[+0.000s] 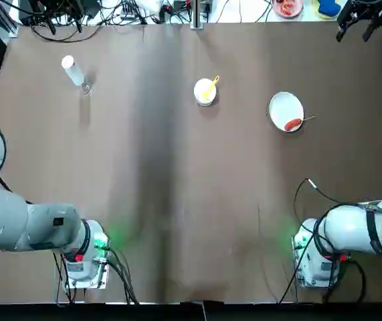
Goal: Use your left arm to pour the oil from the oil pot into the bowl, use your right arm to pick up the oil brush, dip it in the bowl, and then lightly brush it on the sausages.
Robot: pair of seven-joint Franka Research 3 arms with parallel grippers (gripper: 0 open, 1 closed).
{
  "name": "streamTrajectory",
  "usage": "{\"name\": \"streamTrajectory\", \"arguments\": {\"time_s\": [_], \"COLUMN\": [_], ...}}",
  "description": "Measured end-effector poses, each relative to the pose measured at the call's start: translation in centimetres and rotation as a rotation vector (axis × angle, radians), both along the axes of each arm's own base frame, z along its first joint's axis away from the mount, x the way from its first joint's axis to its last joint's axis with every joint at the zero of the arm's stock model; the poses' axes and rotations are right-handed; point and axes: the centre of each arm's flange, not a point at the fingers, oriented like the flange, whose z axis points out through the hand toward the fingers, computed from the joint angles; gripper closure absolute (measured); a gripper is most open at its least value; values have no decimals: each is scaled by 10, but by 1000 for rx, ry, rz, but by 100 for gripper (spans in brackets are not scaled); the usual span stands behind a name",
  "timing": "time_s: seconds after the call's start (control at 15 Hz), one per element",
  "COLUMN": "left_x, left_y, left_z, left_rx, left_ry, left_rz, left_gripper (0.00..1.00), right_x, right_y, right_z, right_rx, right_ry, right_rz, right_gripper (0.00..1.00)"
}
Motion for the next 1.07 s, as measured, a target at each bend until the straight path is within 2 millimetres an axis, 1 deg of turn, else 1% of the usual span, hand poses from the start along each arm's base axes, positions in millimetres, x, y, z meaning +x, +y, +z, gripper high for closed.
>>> {"name": "streamTrajectory", "arguments": {"time_s": [0.2,0.93,1.07], "left_x": [0,0,1], "left_y": [2,2,7], "left_z": [0,0,0], "left_rx": [0,0,0], "left_ry": [0,0,1], "left_rz": [3,4,12], "left_gripper": [1,1,1], "right_x": [0,0,0], "right_y": [10,6,6], "right_z": [0,0,0], "right_rx": [-1,0,-1], "right_ry": [-3,0,3], "right_rz": [20,13,14], "right_gripper": [0,0,0]}}
